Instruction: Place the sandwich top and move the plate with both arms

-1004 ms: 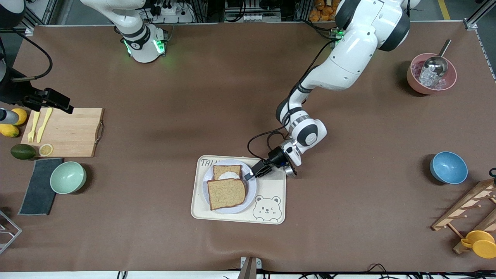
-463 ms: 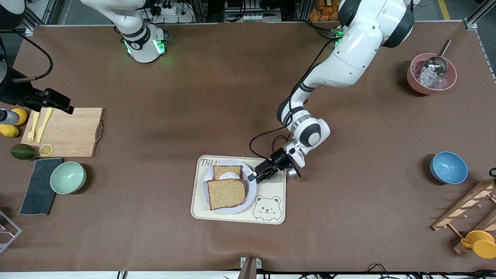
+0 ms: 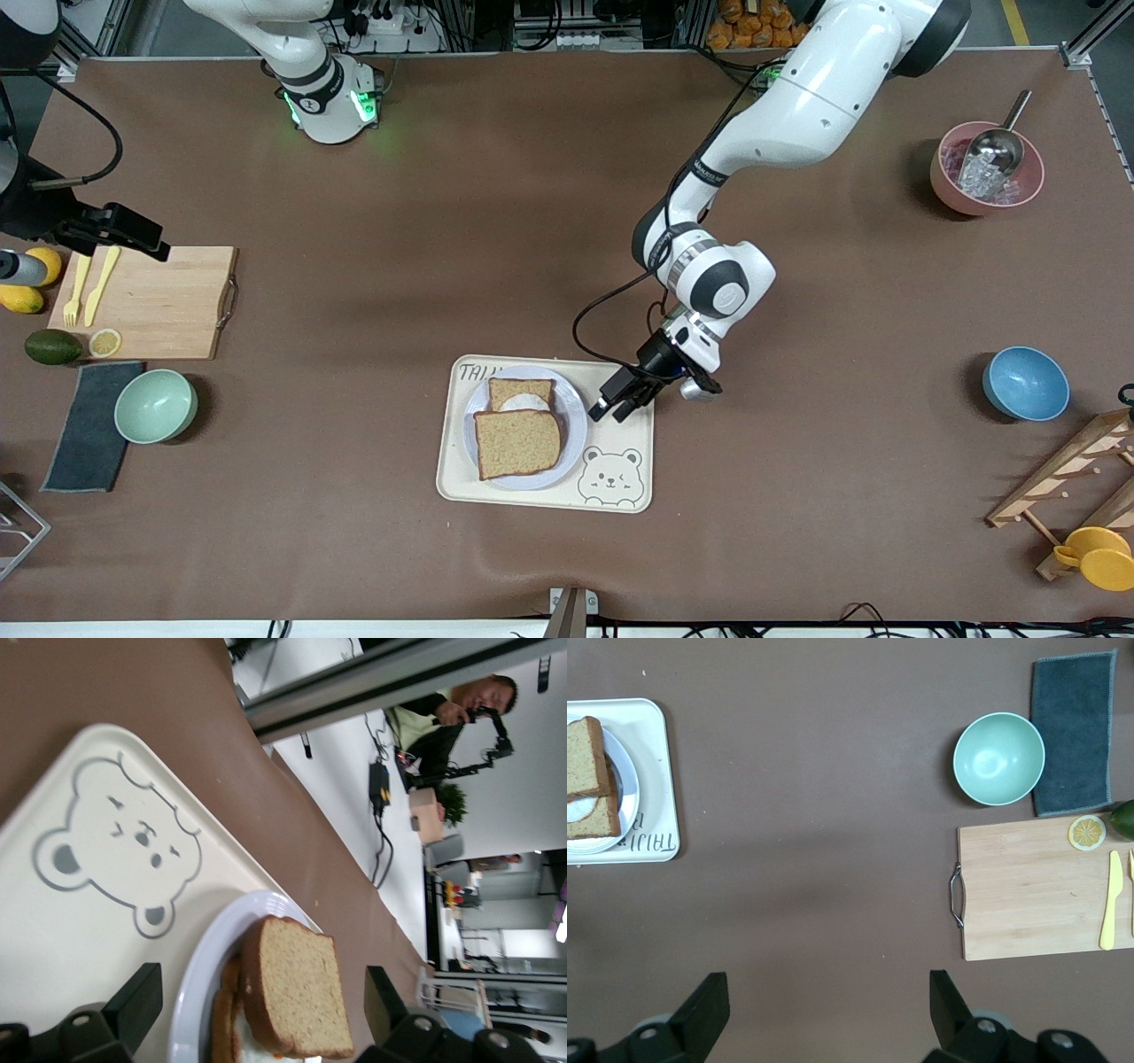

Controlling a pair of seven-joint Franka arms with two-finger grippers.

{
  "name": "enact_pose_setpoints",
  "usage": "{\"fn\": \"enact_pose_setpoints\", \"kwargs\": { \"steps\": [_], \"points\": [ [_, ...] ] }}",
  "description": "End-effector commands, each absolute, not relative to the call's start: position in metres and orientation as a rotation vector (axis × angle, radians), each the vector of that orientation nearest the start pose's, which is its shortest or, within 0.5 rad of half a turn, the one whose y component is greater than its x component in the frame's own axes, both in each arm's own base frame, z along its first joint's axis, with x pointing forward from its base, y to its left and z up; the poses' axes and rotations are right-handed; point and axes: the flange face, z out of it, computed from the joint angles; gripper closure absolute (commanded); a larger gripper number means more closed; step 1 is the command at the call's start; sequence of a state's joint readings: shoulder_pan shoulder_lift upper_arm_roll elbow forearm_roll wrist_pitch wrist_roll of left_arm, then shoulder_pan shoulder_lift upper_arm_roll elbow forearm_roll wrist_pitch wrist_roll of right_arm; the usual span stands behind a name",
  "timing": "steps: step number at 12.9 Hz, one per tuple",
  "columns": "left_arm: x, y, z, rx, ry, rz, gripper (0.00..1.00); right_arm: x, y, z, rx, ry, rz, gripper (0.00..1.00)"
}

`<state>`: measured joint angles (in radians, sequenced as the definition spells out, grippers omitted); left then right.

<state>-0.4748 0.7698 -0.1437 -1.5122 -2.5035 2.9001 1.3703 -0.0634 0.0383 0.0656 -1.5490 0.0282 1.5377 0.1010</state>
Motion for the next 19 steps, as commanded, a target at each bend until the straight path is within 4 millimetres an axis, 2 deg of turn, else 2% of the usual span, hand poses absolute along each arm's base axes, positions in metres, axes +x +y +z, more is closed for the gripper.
{"fn": "enact_pose_setpoints", "kwargs": {
  "steps": [1, 3, 5, 7, 12, 15, 19],
  "points": [
    [0.585, -0.334, 0.220, 2.130, 0.574, 0.667, 0.00, 0.560, 0.001, 0.612, -3.116, 0.179, 0.066, 0.00],
    [0.589, -0.308, 0.234, 2.231, 0.579, 0.723, 0.00, 0.561, 0.001, 0.611, -3.116, 0.179, 0.069, 0.00],
    [0.582, -0.292, 0.239, 2.312, 0.577, 0.746, 0.00, 0.561, 0.001, 0.611, -3.116, 0.177, 0.069, 0.00],
    [0.582, -0.261, 0.246, 2.353, 0.558, 0.773, 0.00, 0.561, 0.001, 0.611, -3.116, 0.179, 0.069, 0.00],
    [0.585, -0.186, 0.240, 2.484, 0.428, 0.801, 0.00, 0.560, 0.000, 0.611, -3.116, 0.182, 0.073, 0.00],
    [0.591, -0.155, 0.236, 2.525, 0.406, 0.791, 0.00, 0.560, -0.001, 0.611, -3.116, 0.184, 0.071, 0.00],
    [0.593, -0.127, 0.235, 2.531, 0.356, 0.737, 0.00, 0.560, 0.000, 0.612, -3.116, 0.182, 0.066, 0.00]
  ]
}}
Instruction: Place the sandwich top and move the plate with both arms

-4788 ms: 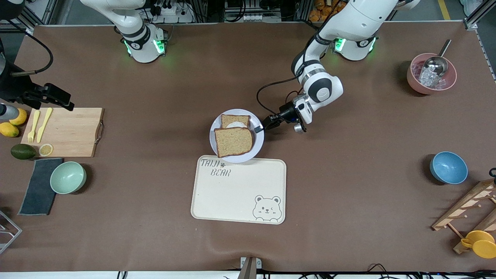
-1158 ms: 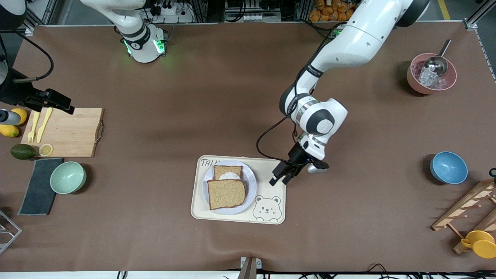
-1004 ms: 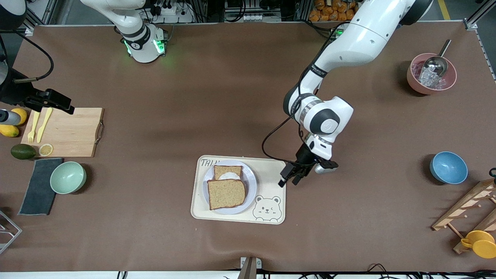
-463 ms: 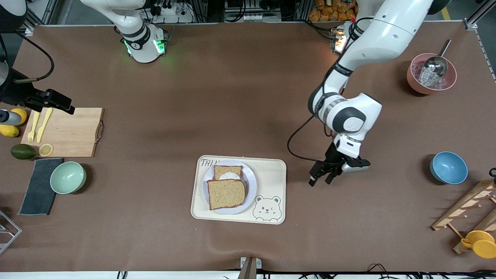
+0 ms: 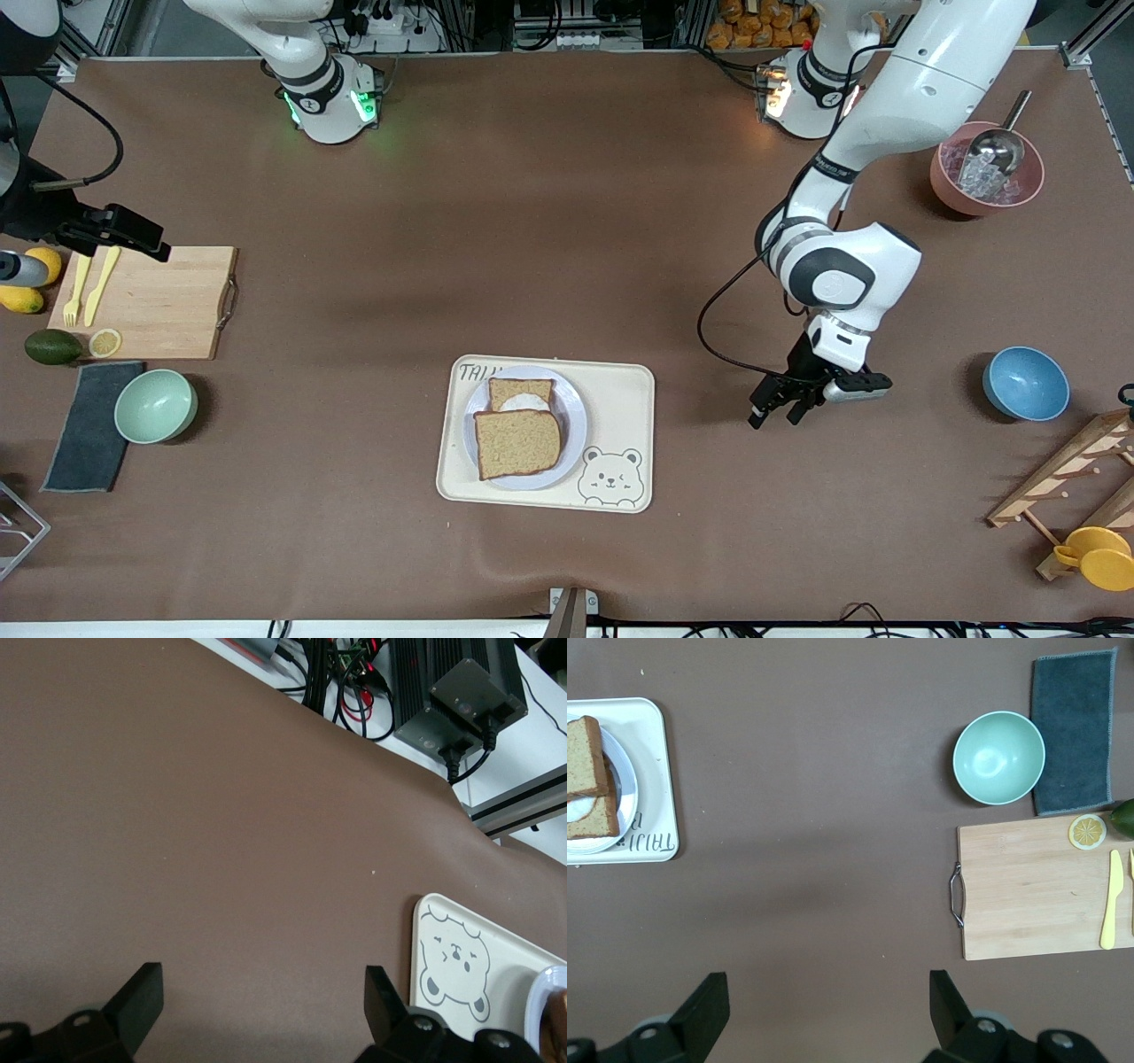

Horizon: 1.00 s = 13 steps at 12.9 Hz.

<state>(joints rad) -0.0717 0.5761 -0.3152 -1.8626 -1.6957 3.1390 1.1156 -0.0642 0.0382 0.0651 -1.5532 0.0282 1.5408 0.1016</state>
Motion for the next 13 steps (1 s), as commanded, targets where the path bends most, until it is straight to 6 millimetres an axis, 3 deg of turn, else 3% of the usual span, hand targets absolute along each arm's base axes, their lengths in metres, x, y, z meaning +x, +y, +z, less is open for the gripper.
{"fn": "enact_pose_setpoints", "kwargs": {
  "steps": [1, 8, 10, 13],
  "points": [
    [0.594, -0.122, 0.236, -3.461, -0.483, -0.985, 0.00, 0.560, 0.001, 0.612, -3.116, 0.179, 0.064, 0.00],
    [0.598, -0.080, 0.268, -3.512, -0.401, -0.791, 0.00, 0.560, 0.000, 0.610, -3.116, 0.182, 0.071, 0.00],
    [0.605, -0.066, 0.291, -3.515, -0.287, -0.717, 0.00, 0.560, 0.001, 0.610, -3.116, 0.179, 0.071, 0.00],
    [0.609, -0.038, 0.334, -3.494, -0.111, -0.446, 0.00, 0.560, 0.003, 0.610, -3.116, 0.172, 0.071, 0.00]
  ]
}}
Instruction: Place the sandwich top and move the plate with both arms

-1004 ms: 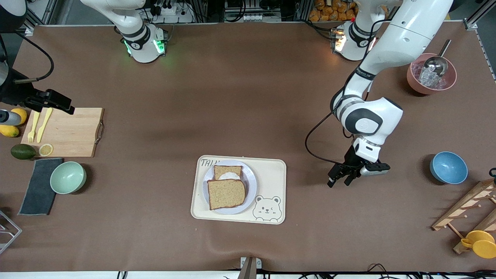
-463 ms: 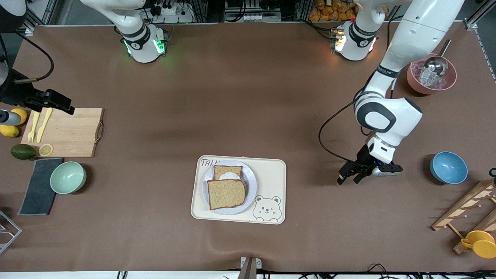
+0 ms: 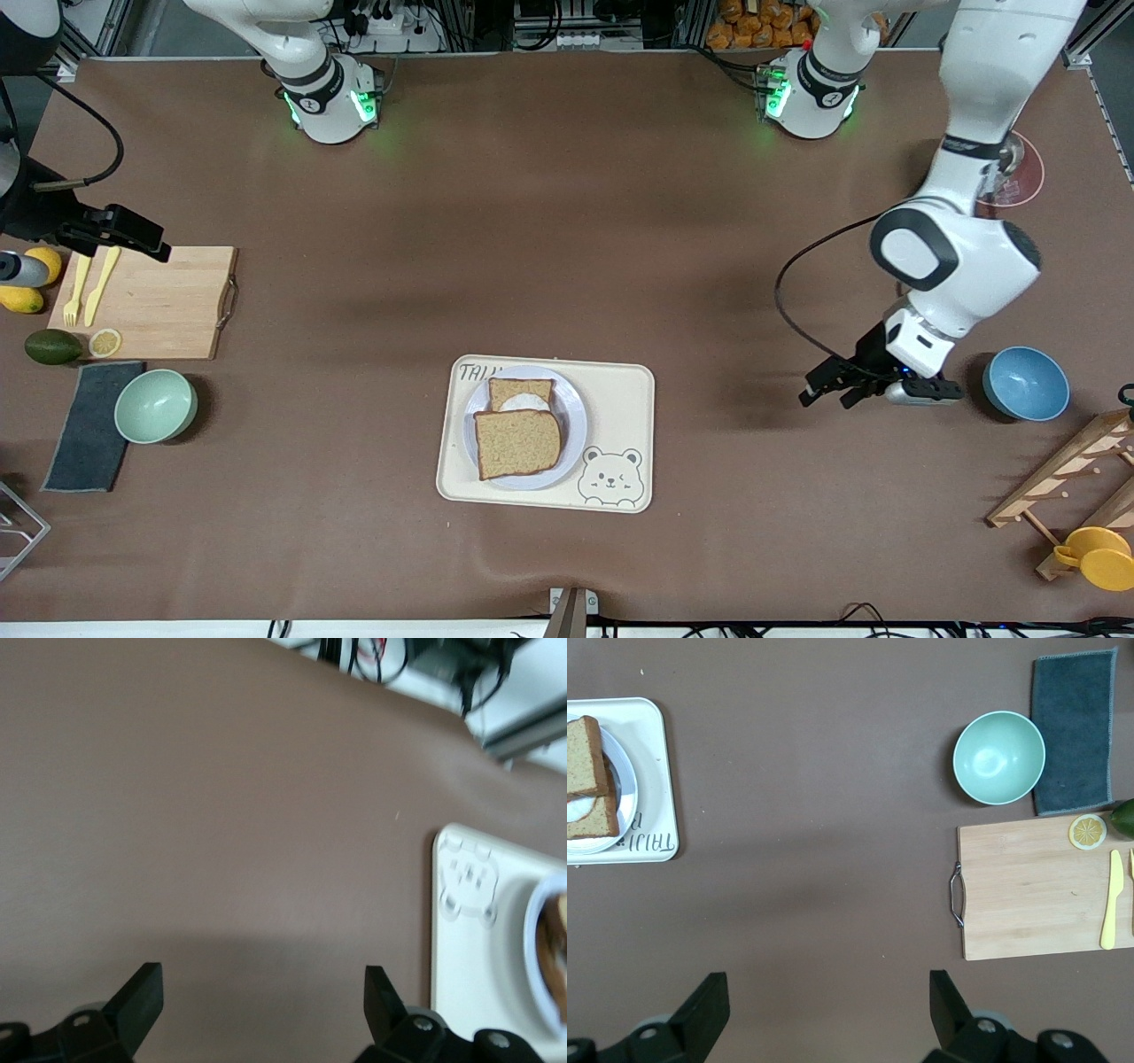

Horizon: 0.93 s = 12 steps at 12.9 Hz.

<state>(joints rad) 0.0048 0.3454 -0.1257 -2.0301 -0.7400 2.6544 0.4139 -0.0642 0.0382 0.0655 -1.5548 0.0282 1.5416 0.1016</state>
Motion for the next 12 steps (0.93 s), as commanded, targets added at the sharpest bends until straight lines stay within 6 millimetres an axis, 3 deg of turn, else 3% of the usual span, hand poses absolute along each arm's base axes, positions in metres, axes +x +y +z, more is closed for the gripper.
{"fn": "enact_pose_setpoints", "kwargs": {
  "steps": [1, 3, 8, 12],
  "points": [
    [0.613, -0.029, 0.358, -3.440, -0.062, -0.371, 0.00, 0.560, 0.003, 0.610, -3.116, 0.172, 0.071, 0.00],
    [0.612, -0.025, 0.398, -3.341, 0.028, -0.233, 0.00, 0.560, 0.004, 0.610, -3.117, 0.170, 0.071, 0.00],
    [0.591, -0.008, 0.483, -3.275, 0.058, -0.162, 0.00, 0.560, 0.003, 0.610, -3.116, 0.172, 0.076, 0.00],
    [0.581, -0.020, 0.557, -3.133, -0.026, 0.037, 0.00, 0.560, 0.003, 0.610, -3.116, 0.172, 0.076, 0.00]
  ]
}}
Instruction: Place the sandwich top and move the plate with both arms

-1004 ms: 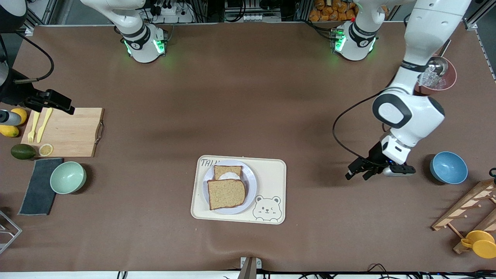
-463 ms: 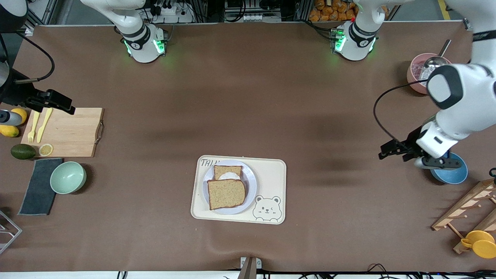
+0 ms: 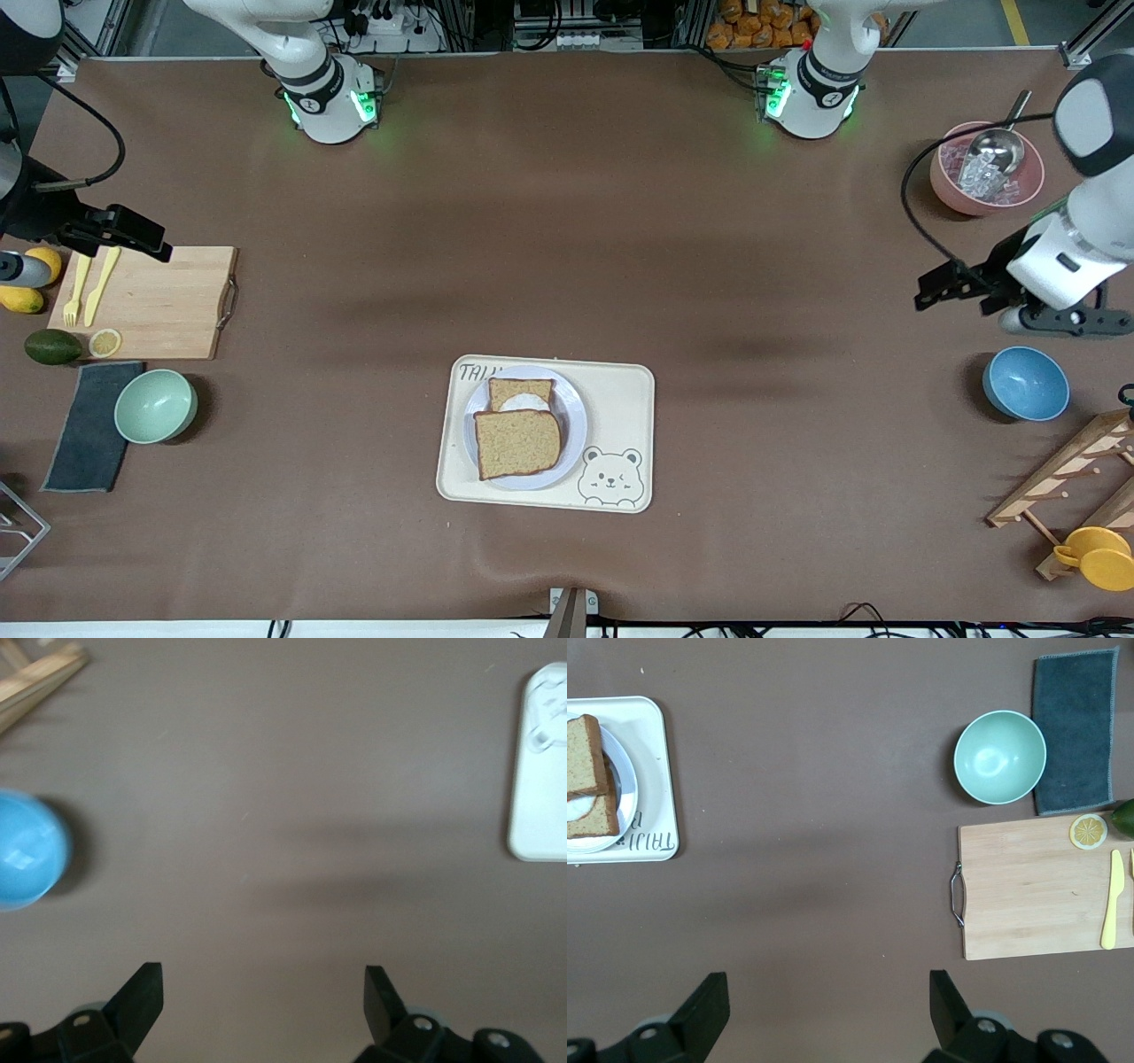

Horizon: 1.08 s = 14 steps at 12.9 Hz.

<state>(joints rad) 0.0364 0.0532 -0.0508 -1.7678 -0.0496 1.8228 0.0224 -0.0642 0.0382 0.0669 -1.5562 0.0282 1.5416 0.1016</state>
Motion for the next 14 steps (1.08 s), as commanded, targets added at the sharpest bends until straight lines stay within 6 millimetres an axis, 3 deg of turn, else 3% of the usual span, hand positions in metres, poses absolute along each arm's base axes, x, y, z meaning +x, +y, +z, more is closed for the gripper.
{"fn": "enact_pose_setpoints", "kwargs": {
  "steps": [1, 6, 11, 14],
  "points": [
    [0.578, -0.020, 0.562, -3.130, -0.031, 0.063, 0.00, 0.560, 0.003, 0.610, -3.116, 0.172, 0.076, 0.00],
    [0.552, -0.010, 0.603, -3.108, 0.011, 0.040, 0.00, 0.560, 0.003, 0.610, -3.116, 0.172, 0.076, 0.00],
    [0.552, -0.033, 0.609, -3.093, 0.249, 0.020, 0.00, 0.561, 0.003, 0.608, -3.116, 0.172, 0.081, 0.00],
    [0.553, -0.048, 0.621, -3.094, 0.262, -0.008, 0.00, 0.561, 0.003, 0.608, -3.116, 0.172, 0.081, 0.00]
  ]
}}
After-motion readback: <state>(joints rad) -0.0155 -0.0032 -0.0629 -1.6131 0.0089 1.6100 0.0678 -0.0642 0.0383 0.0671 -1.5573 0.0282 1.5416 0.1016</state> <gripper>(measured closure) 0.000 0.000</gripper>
